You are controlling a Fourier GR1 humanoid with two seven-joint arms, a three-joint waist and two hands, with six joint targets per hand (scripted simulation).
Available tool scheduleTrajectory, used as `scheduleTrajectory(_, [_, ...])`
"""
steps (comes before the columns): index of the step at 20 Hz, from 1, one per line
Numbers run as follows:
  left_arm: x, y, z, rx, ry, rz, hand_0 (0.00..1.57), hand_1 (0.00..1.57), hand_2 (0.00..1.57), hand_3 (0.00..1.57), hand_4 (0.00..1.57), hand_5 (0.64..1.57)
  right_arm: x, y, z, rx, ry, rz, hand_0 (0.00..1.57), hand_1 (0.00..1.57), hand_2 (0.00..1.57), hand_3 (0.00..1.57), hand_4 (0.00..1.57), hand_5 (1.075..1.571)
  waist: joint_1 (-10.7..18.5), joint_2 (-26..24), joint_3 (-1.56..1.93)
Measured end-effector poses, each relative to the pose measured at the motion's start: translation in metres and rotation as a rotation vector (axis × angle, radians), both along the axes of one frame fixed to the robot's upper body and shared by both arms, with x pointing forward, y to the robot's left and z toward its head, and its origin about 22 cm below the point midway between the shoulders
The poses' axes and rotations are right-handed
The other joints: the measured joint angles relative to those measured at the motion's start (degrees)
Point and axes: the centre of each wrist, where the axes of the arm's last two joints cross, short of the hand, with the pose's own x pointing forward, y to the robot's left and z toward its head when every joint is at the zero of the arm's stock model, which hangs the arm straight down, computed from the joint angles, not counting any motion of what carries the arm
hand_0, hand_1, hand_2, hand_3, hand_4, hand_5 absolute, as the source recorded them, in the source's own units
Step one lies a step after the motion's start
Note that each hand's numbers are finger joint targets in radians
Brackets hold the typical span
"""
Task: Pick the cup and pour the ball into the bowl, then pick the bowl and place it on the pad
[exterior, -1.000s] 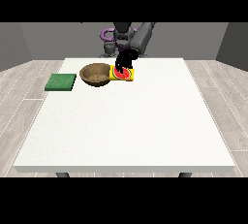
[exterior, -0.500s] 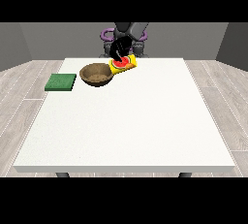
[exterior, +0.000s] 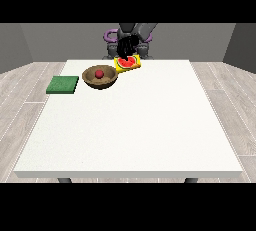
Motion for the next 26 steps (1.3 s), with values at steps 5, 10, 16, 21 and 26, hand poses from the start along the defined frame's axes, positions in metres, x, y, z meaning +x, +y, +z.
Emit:
scheduleTrajectory(5, [0.009, 0.042, 0.01, -0.388, 0.018, 0.117, 1.24, 1.24, 1.57, 1.57, 0.76, 1.568, -0.013, -0.02, -0.002, -0.012, 0.017, -0.017, 0.0, 0.0, 0.0, 0.0, 0.38, 1.565, 0.59, -1.13, -0.13])
scheduleTrajectory(10, [-0.006, 0.098, -0.012, -0.688, -0.009, 0.166, 1.52, 1.52, 1.57, 1.57, 1.2, 1.567, -0.024, -0.023, 0.003, -0.017, -0.029, -0.003, 0.0, 0.0, 0.0, 0.0, 0.39, 1.565, 0.49, 2.3, -0.31])
scheduleTrajectory(16, [-0.028, 0.141, -0.025, -1.0, -0.066, 0.143, 1.42, 1.42, 1.57, 1.57, 1.38, 1.502, -0.037, -0.018, 0.011, -0.007, -0.094, 0.013, 0.0, 0.0, 0.0, 0.0, 0.44, 1.565, 0.55, 6.33, -0.52])
scheduleTrajectory(21, [-0.027, 0.11, -0.009, -1.465, 0.007, 0.043, 0.81, 0.81, 0.87, 0.35, 0.48, 1.566, -0.039, -0.011, 0.009, 0.009, -0.091, 0.012, 0.0, 0.0, 0.0, 0.0, 0.5, 1.566, 2.73, 7.07, -1.1])
scheduleTrajectory(26, [-0.025, 0.144, 0.007, -1.788, 0.023, -0.18, 0.18, 0.18, 0.0, 0.0, 0.0, 1.562, -0.041, 0.002, 0.012, 0.024, -0.12, -0.013, 0.0, 0.0, 0.0, 0.0, 0.49, 1.566, 6.17, 10.75, -0.78])
